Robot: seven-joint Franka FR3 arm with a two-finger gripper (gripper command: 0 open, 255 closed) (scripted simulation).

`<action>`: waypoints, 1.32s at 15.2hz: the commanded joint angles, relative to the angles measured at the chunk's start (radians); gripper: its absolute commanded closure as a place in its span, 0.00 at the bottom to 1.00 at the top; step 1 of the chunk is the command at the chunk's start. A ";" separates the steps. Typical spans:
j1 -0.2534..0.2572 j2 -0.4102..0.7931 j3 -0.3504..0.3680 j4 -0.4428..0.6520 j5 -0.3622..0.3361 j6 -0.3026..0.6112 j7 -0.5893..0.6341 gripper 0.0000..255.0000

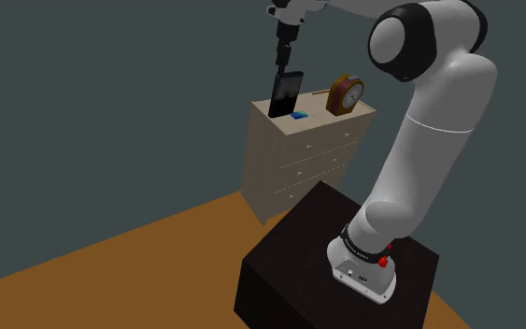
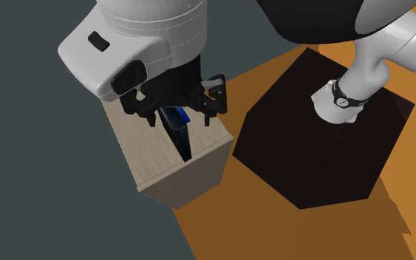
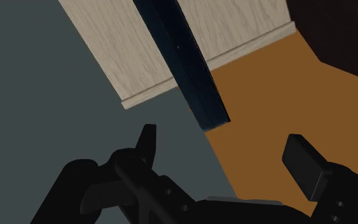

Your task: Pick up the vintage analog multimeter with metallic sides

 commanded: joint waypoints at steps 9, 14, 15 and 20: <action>-0.002 0.021 0.003 -0.068 0.011 0.087 -0.024 1.00; -0.002 0.020 0.003 -0.068 0.010 0.087 -0.023 1.00; -0.002 0.020 0.003 -0.068 0.010 0.087 -0.023 1.00; -0.004 0.020 0.002 -0.042 0.010 0.061 -0.023 1.00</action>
